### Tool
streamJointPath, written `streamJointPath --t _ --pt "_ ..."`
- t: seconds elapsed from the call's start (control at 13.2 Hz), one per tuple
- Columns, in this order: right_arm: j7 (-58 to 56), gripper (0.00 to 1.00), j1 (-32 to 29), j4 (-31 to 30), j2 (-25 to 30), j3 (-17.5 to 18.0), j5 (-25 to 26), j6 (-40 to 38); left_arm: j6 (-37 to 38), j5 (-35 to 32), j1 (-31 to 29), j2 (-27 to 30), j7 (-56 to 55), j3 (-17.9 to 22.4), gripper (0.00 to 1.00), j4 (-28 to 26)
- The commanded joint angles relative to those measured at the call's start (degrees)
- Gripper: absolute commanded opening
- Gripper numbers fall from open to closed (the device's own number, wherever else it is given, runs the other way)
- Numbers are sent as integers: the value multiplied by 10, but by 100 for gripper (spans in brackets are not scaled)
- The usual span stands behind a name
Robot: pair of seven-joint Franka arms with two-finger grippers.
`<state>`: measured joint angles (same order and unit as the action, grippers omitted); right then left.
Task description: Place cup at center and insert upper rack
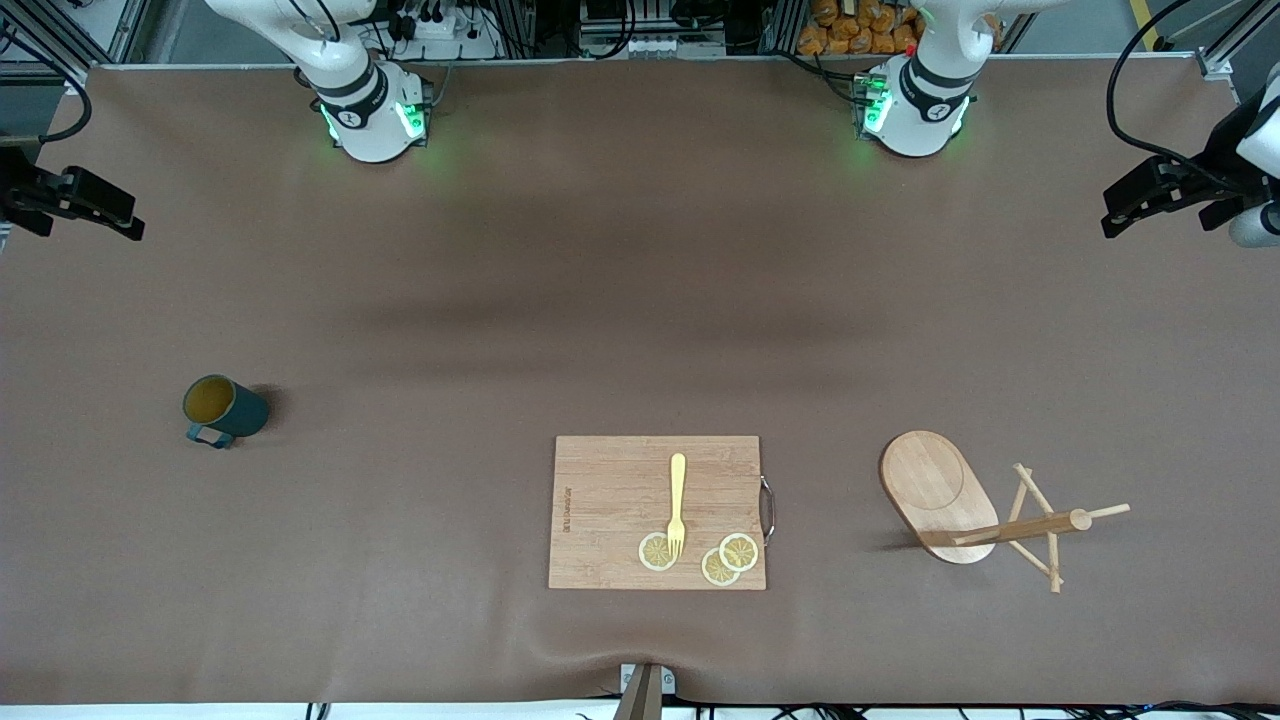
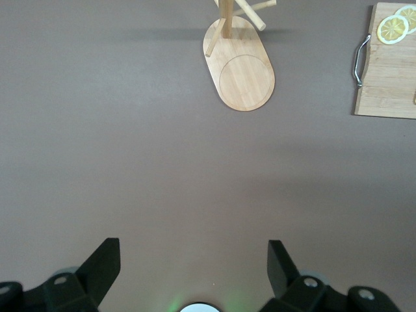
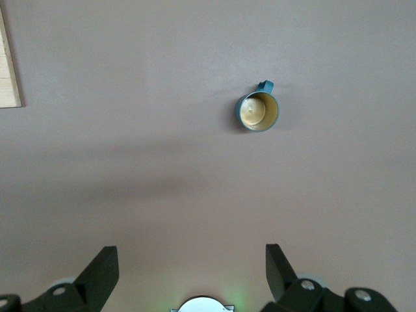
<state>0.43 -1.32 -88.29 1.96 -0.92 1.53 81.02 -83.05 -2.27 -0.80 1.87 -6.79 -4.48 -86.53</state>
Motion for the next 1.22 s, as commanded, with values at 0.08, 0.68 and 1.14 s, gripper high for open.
streamJointPath --t 0.08,0.68,1.14 --pt "-8 100 0 4 -6 -2 6 0 7 8 -3 1 -4 0 100 8" --pt "-8 100 0 1 -14 -2 6 -1 6 2 -2 -12 -21 9 100 14" --pt "-30 100 -3 -5 -115 -3 11 76 6 4 -2 -13 -24 8 100 15"
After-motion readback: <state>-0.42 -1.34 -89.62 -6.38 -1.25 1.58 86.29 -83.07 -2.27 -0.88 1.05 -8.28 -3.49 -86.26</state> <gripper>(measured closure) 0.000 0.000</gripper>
